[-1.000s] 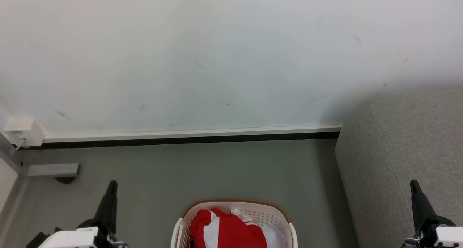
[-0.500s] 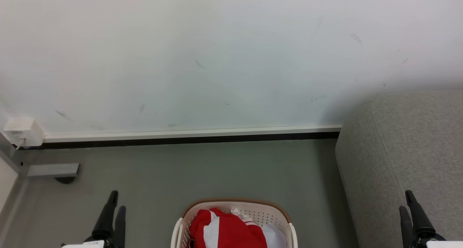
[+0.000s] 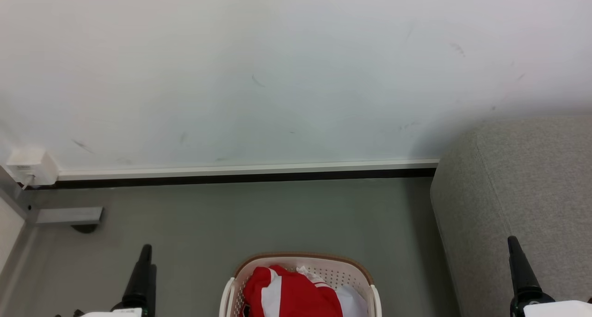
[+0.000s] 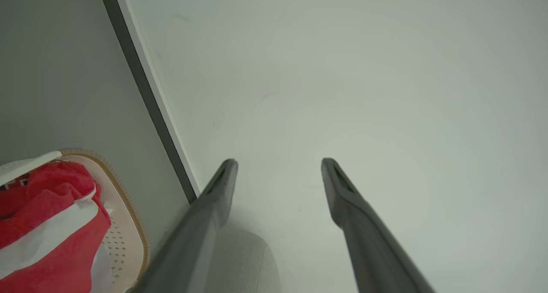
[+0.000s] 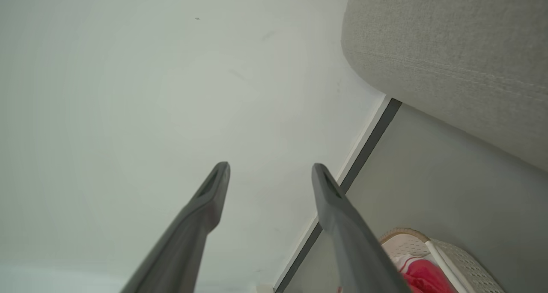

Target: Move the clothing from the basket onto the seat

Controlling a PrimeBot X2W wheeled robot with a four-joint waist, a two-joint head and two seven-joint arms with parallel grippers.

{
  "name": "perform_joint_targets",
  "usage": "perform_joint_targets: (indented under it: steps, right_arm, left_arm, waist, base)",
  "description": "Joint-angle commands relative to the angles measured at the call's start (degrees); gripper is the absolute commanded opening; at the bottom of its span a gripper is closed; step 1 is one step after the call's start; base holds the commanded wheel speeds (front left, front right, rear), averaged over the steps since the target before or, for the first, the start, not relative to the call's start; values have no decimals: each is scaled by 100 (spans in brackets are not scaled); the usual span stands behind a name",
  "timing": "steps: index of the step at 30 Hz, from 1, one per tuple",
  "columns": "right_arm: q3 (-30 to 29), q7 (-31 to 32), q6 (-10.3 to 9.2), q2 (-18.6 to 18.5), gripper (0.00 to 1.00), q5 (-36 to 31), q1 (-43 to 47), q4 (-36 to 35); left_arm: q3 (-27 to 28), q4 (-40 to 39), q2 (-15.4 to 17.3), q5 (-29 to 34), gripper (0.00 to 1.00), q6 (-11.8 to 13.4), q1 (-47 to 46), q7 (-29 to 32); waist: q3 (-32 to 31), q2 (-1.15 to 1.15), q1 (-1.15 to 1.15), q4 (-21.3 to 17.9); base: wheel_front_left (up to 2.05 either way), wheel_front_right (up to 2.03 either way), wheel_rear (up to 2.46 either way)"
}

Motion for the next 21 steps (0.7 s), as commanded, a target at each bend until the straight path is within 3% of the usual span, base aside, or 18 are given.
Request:
perform_joint_targets:
  steps: [1,21]
  right_arm:
    - [40,-73,-2,-45,100,-360,-108,-161]
    - [382,-527,-4,-70,100,-2805,-28,-470]
  left_arm:
    - [5,-127,52,262,100,11,-36,-70]
    - [-76,-351,70,2224,100,307,137,-520]
  waist:
    - [3,0,0,5]
    - [52,0,0,47]
  base:
    - [0,0,0]
    - [0,0,0]
